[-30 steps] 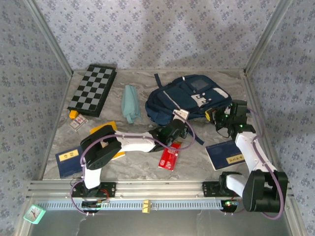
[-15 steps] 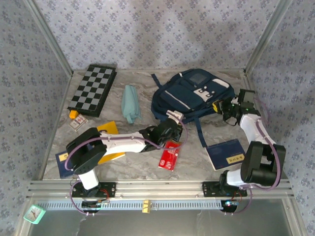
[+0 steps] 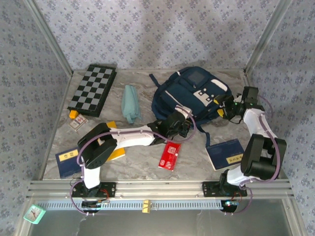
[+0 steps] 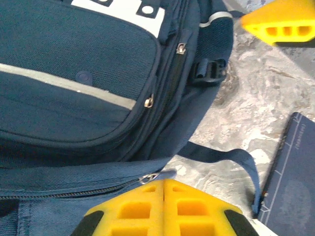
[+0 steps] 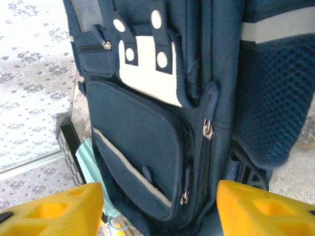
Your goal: Pack the student bag
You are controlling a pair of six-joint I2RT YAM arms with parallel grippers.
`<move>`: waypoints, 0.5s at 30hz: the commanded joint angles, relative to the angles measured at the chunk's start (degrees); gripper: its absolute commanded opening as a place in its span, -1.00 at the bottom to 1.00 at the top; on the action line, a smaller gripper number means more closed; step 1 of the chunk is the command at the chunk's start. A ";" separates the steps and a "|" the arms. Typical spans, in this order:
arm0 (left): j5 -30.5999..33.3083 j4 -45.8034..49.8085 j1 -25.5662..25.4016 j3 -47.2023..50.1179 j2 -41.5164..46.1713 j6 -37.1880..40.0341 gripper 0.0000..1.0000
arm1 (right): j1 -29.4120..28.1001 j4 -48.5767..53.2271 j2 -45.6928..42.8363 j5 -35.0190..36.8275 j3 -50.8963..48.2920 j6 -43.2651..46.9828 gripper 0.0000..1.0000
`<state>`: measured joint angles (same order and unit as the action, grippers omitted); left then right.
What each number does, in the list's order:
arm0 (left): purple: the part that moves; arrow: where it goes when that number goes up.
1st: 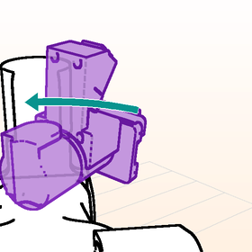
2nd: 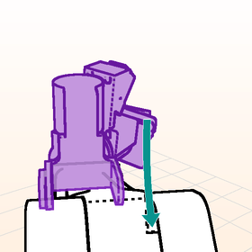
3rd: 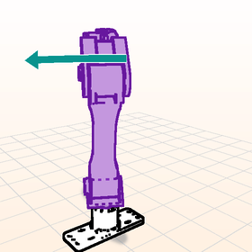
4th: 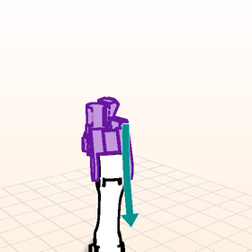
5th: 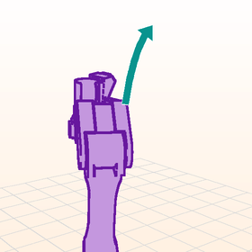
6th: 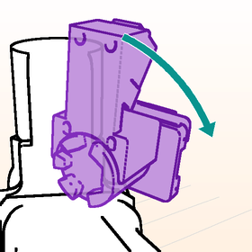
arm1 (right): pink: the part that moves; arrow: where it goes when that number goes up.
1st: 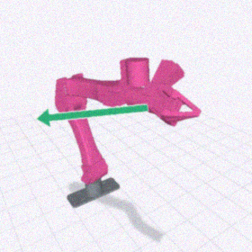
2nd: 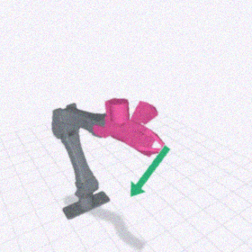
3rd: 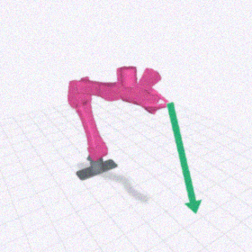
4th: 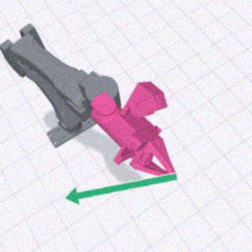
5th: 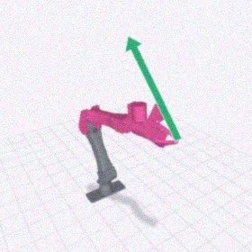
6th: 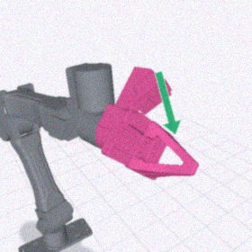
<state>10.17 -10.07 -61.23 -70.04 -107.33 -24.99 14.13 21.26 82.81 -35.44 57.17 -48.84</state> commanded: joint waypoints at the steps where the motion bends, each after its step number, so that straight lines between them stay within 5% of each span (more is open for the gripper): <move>1: -2.14 2.27 0.76 -1.92 -0.73 -0.41 -1.00 | -1.83 4.16 -4.47 -1.93 -3.84 1.03 0.36; 9: -3.39 5.95 0.11 -1.28 -0.48 -5.59 -1.00 | -8.79 -3.15 -8.43 2.59 -15.64 -6.03 0.37; 15: 1.19 7.42 -2.38 -2.25 -2.11 -6.73 -0.73 | -10.24 -12.76 -2.61 0.26 -16.96 -10.73 0.42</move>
<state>8.86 -4.69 -62.57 -70.46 -107.72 -30.13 4.82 14.31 78.61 -34.72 39.57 -56.27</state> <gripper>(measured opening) 0.126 0.706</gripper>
